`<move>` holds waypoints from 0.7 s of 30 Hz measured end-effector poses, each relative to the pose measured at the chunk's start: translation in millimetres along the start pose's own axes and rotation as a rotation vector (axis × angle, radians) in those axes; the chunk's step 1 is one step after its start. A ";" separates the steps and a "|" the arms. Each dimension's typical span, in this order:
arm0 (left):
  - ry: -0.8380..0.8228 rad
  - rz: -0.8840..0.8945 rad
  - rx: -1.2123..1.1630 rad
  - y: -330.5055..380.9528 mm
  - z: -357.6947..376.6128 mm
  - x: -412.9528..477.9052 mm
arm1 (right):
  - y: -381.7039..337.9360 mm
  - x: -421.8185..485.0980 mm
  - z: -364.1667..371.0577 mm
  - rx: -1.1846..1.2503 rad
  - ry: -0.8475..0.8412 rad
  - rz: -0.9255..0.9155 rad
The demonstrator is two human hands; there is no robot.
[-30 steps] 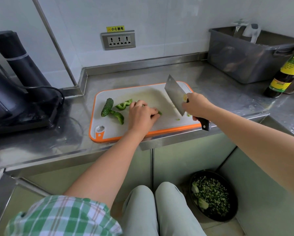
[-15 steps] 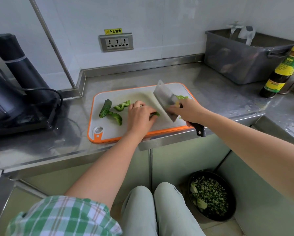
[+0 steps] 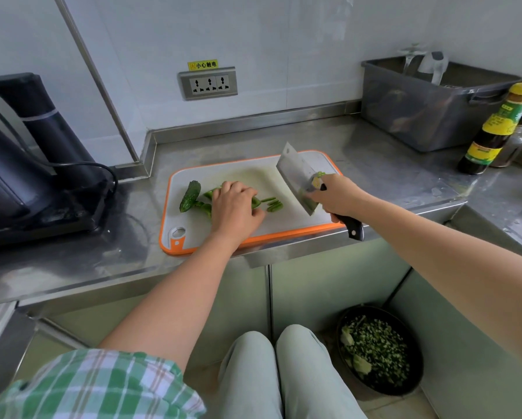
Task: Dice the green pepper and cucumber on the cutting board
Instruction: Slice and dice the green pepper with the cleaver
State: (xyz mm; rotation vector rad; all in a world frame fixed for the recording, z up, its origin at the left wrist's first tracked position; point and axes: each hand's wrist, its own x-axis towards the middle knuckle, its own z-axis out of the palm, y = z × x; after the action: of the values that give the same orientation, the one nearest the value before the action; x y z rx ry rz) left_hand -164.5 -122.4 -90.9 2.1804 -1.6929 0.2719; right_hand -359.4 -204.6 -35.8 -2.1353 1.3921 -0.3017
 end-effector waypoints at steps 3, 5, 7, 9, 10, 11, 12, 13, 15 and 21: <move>-0.008 -0.008 0.048 -7.4 -4.1 -2.5 | -2.6 -0.1 3.6 0.006 0.007 -0.012; -0.007 0.002 0.078 -7.9 -6.8 -0.8 | -3.3 -1.9 4.0 0.010 0.010 -0.006; -0.007 0.006 0.128 -7.8 -9.4 1.6 | -3.1 -3.6 3.8 0.013 0.012 0.005; 0.020 -0.003 0.184 -10.4 -11.8 3.1 | -1.8 -3.9 3.4 0.015 0.023 0.016; 0.037 -0.011 0.203 -12.4 -12.4 3.4 | -1.2 -3.7 3.3 0.014 0.026 0.021; 0.051 -0.012 0.208 -13.7 -12.1 3.5 | -0.6 -3.4 2.9 0.009 0.028 0.021; 0.060 -0.002 0.192 -13.2 -11.1 3.6 | -0.3 -3.0 2.8 0.007 0.031 0.018; 0.066 0.023 0.154 -10.4 -10.0 3.6 | -0.5 -2.2 2.7 0.007 0.033 0.014; 0.055 0.093 0.091 1.0 -7.5 4.3 | -1.3 -1.1 2.5 0.008 0.028 0.007; -0.065 0.078 0.148 19.5 6.1 13.8 | -0.4 -1.9 3.3 0.021 -0.040 -0.015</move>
State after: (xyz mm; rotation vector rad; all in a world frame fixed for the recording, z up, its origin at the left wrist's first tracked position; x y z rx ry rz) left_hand -180.1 -141.3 -88.1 2.2534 -1.8499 0.3605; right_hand -358.4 -201.7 -38.1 -2.1244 1.3451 -0.2768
